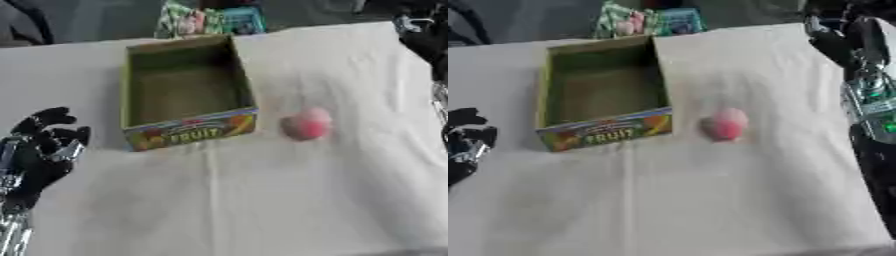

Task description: Pick up objects on the table and place them in the box.

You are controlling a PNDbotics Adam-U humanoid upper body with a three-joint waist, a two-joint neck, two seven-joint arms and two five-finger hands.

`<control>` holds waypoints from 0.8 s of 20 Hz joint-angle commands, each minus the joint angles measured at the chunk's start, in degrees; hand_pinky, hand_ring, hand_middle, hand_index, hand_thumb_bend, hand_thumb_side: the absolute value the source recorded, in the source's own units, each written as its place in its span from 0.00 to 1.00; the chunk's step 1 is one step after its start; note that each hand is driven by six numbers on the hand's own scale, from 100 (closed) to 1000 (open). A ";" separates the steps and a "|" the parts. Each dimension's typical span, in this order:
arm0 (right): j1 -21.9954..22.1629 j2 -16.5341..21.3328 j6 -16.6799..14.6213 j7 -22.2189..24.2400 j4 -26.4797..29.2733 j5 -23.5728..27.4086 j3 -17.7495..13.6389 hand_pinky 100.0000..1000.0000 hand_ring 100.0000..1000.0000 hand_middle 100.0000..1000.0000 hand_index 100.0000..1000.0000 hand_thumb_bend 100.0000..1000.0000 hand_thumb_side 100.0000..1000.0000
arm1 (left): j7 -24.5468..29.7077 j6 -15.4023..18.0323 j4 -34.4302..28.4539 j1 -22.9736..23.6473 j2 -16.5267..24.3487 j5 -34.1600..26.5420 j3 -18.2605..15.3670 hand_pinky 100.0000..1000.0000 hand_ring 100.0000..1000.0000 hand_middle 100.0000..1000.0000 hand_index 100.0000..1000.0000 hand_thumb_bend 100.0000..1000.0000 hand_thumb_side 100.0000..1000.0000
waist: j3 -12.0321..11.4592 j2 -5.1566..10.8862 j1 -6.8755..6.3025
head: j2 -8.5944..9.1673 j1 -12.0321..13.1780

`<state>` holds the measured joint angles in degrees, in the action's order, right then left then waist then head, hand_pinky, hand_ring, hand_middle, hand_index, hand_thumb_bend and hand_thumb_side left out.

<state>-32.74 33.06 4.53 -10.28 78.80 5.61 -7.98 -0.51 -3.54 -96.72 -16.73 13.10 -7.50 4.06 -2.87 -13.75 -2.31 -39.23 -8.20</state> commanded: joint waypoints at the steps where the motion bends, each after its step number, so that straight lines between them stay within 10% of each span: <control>1: -1.04 1.50 -0.10 0.46 0.56 -0.44 0.03 0.64 0.73 0.67 0.85 0.09 0.27 | 0.16 0.15 -1.23 -0.67 0.77 0.00 -0.47 0.54 0.52 0.58 0.72 0.31 0.00 | 0.03 0.99 0.16 | -0.10 -0.06; 16: -0.58 3.80 -3.31 12.79 -1.02 -6.37 9.83 0.72 0.84 0.79 0.92 0.41 0.20 | 0.41 0.09 -1.20 -0.76 0.80 0.00 -0.24 0.54 0.53 0.58 0.72 0.31 0.00 | -0.42 0.99 0.42 | -0.23 -0.72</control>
<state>-32.70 34.52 1.75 1.36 77.55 0.41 1.14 -0.29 -3.52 -96.72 -16.74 13.10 -7.50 4.07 -3.21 -13.75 -2.08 -39.24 -8.74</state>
